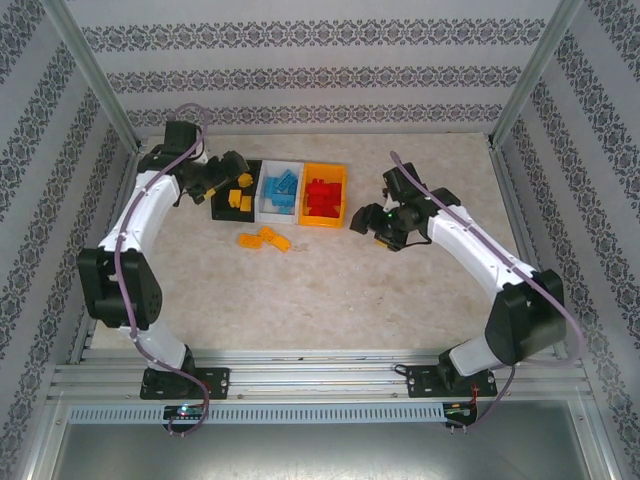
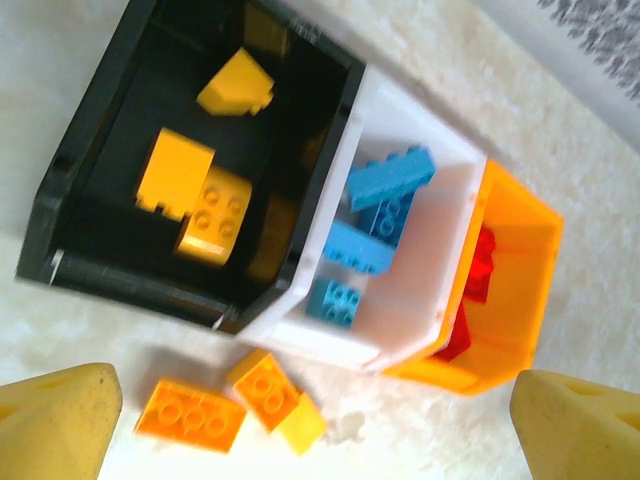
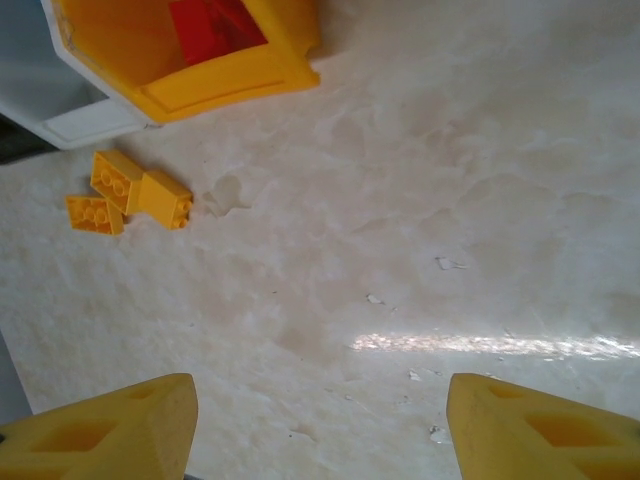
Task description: Sort the legos into containers by color
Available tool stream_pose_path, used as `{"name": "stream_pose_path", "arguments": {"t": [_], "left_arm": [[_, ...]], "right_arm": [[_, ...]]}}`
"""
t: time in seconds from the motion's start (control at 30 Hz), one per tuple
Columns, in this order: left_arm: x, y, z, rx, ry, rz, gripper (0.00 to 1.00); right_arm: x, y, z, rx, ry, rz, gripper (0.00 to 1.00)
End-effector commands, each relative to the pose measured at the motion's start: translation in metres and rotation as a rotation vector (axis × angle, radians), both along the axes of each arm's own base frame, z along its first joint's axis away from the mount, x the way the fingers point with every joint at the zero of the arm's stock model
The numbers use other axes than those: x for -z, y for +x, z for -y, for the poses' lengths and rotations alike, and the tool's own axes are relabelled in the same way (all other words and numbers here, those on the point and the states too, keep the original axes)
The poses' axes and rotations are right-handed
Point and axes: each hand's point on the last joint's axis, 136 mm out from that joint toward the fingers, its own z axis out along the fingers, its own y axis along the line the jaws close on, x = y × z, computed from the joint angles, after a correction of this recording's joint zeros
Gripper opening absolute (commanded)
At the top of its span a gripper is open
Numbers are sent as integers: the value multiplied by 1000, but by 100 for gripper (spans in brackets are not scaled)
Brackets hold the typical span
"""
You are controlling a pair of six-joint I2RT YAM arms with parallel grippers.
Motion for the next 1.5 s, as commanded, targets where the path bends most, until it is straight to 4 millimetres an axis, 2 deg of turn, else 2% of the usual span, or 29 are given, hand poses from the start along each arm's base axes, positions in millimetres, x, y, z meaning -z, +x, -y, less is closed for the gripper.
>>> {"name": "stream_pose_path", "arguments": {"t": [0.0, 0.07, 0.2, 0.3, 0.4, 0.53, 0.67, 1.0, 1.2, 1.47], "left_arm": [[12, -41, 3, 69, 41, -64, 100], [20, -61, 6, 99, 50, -82, 100], [43, -98, 14, 205, 184, -143, 100], [66, -114, 21, 278, 256, -209, 100], [87, -118, 33, 366, 314, -243, 100], [113, -114, 41, 473, 422, -297, 100], [130, -102, 45, 524, 472, -311, 100], [145, -69, 40, 533, 582, -318, 99], [166, -66, 46, 556, 560, -356, 97], [177, -58, 42, 547, 594, -371, 91]], "right_arm": [[0, 8, -24, -84, 19, 9, 69], [6, 11, -34, -121, 12, -11, 70], [14, 14, -49, -157, 12, -30, 70], [18, 13, -56, -169, 19, -33, 70], [21, 9, -57, -171, 20, -37, 70], [22, 2, -53, -157, 20, -35, 70], [20, -4, -43, -139, 12, -23, 70], [16, -9, -19, -85, 8, -10, 70], [16, -8, -11, -56, 11, -5, 70], [18, 1, -12, -48, 21, -13, 70]]}}
